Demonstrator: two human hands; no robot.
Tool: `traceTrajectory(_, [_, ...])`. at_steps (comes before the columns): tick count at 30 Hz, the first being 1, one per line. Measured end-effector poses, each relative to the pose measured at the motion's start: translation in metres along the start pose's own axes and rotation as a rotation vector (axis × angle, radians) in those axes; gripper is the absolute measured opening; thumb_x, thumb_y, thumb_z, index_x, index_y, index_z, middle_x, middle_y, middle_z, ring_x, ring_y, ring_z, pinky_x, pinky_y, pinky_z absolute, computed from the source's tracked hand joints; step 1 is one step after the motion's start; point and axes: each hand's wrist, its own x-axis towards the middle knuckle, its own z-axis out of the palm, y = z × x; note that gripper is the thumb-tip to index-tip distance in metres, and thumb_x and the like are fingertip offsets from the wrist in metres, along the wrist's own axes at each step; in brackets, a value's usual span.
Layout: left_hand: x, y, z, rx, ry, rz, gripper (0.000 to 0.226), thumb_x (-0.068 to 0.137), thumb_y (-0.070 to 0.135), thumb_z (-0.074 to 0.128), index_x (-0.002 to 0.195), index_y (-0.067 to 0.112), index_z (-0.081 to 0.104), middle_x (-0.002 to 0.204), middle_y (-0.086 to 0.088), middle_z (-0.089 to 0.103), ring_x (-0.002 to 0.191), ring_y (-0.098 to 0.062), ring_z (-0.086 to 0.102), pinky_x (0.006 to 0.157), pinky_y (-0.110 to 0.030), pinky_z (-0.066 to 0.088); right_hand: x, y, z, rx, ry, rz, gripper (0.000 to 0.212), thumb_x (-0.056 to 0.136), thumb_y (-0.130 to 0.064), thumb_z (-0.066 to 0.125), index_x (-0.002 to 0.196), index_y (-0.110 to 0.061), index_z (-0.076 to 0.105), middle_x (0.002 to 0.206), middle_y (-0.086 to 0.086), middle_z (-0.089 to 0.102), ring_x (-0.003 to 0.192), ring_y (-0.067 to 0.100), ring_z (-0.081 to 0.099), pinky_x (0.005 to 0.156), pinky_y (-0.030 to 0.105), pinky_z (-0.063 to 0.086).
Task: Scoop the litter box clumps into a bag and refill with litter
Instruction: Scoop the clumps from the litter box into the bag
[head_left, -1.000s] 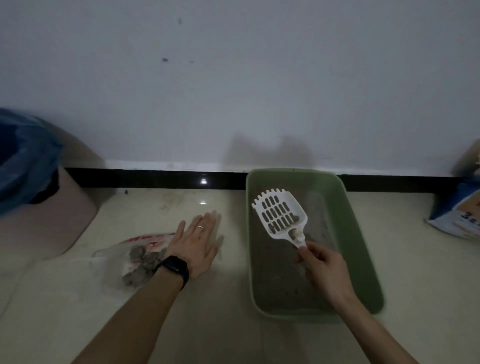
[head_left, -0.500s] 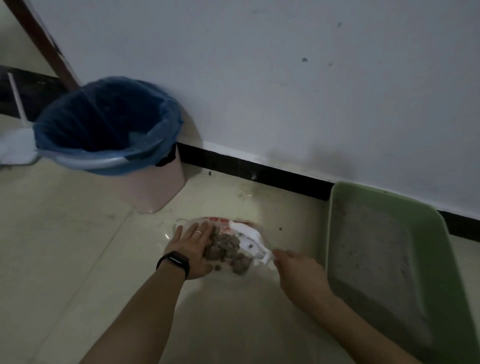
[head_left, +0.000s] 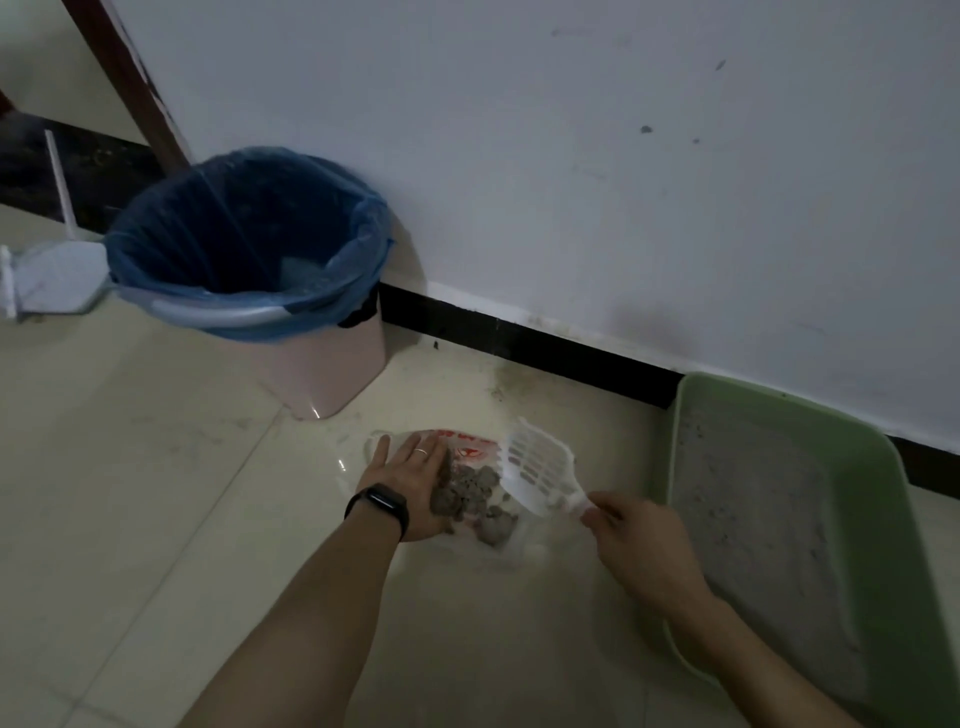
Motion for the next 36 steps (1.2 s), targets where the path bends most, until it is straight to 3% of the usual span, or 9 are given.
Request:
traceTrajectory(3, [0.006, 0.007, -0.004, 0.004, 0.040, 0.026, 0.097, 0.086, 0.068, 0.040, 0.155, 0.021, -0.010, 0.164, 0.000, -0.007, 0.150, -0.020, -0.006, 0.119, -0.050, -0.006, -0.012, 0.014, -0.028, 0.439, -0.030, 0.155, 0.015, 0.092, -0.026, 0.062, 0.087, -0.031, 0.075, 0.071, -0.005, 0.073, 0.048, 0.005, 0.060, 0.050, 0.024, 0.047])
traceTrajectory(7, [0.021, 0.039, -0.024, -0.043, 0.102, 0.077, 0.083, 0.095, 0.061, 0.026, 0.155, 0.020, -0.013, 0.163, 0.001, -0.012, 0.150, -0.018, -0.008, 0.120, -0.047, -0.005, -0.040, 0.056, -0.071, 0.558, 0.082, 0.289, 0.013, 0.092, -0.023, 0.064, 0.091, -0.024, 0.076, 0.052, -0.001, 0.062, 0.042, 0.007, 0.050, 0.045, 0.019, 0.038])
traceTrajectory(10, [0.034, 0.087, -0.035, -0.119, 0.138, 0.166, 0.077, 0.097, 0.060, 0.020, 0.154, 0.022, -0.015, 0.162, 0.004, -0.014, 0.149, -0.015, -0.009, 0.120, -0.045, -0.005, -0.065, 0.111, -0.100, 0.284, 0.178, 0.409, 0.013, 0.090, -0.036, 0.063, 0.092, -0.033, 0.075, 0.062, -0.010, 0.068, 0.055, 0.005, 0.060, 0.058, 0.025, 0.048])
traceTrajectory(12, [0.040, 0.125, -0.038, -0.144, 0.156, 0.238, 0.074, 0.098, 0.059, 0.018, 0.154, 0.023, -0.016, 0.161, 0.006, -0.016, 0.149, -0.013, -0.011, 0.120, -0.044, -0.005, -0.081, 0.150, -0.115, -0.008, 0.121, 0.500, 0.019, 0.091, -0.044, 0.057, 0.098, -0.038, 0.073, 0.076, -0.012, 0.070, 0.069, 0.011, 0.066, 0.067, 0.028, 0.052])
traceTrajectory(15, [0.045, 0.177, -0.040, -0.148, 0.182, 0.339, 0.073, 0.099, 0.057, 0.018, 0.154, 0.022, -0.015, 0.162, 0.007, -0.016, 0.149, -0.012, -0.012, 0.120, -0.044, -0.004, -0.100, 0.194, -0.127, -0.321, 0.012, 0.587, 0.027, 0.092, -0.049, 0.048, 0.100, -0.036, 0.071, 0.080, -0.006, 0.070, 0.069, 0.014, 0.064, 0.064, 0.028, 0.054])
traceTrajectory(21, [0.043, 0.244, -0.025, -0.143, 0.226, 0.391, 0.071, 0.102, 0.047, 0.022, 0.152, 0.018, -0.019, 0.161, 0.003, -0.019, 0.149, -0.013, -0.011, 0.121, -0.043, -0.002, -0.109, 0.239, -0.128, -0.500, -0.184, 0.637, 0.037, 0.086, -0.051, 0.048, 0.108, -0.028, 0.068, 0.100, 0.002, 0.068, 0.088, 0.022, 0.065, 0.070, 0.030, 0.052])
traceTrajectory(26, [0.037, 0.262, -0.013, -0.181, 0.275, 0.346, 0.071, 0.101, 0.036, 0.026, 0.150, 0.016, -0.022, 0.160, 0.001, -0.022, 0.149, -0.014, -0.011, 0.121, -0.040, -0.001, -0.101, 0.250, -0.117, -0.339, -0.312, 0.580, 0.035, 0.082, -0.047, 0.056, 0.087, -0.015, 0.067, 0.082, 0.003, 0.068, 0.076, 0.022, 0.066, 0.060, 0.027, 0.048])
traceTrajectory(30, [0.038, 0.260, -0.010, -0.170, 0.267, 0.356, 0.072, 0.101, 0.037, 0.026, 0.151, 0.016, -0.021, 0.159, 0.001, -0.025, 0.149, -0.014, -0.009, 0.120, -0.040, -0.001, -0.087, 0.247, -0.095, -0.070, -0.416, 0.495, 0.027, 0.083, -0.043, 0.055, 0.084, -0.027, 0.077, 0.069, -0.009, 0.074, 0.050, 0.005, 0.065, 0.068, 0.026, 0.059])
traceTrajectory(36, [0.036, 0.263, -0.006, -0.192, 0.284, 0.338, 0.069, 0.102, 0.036, 0.023, 0.152, 0.017, -0.021, 0.159, 0.002, -0.024, 0.149, -0.012, -0.008, 0.118, -0.037, -0.004, -0.066, 0.230, -0.049, 0.315, -0.352, 0.465, 0.024, 0.085, -0.031, 0.065, 0.068, -0.018, 0.076, 0.057, 0.001, 0.064, 0.046, 0.012, 0.053, 0.050, 0.025, 0.043])
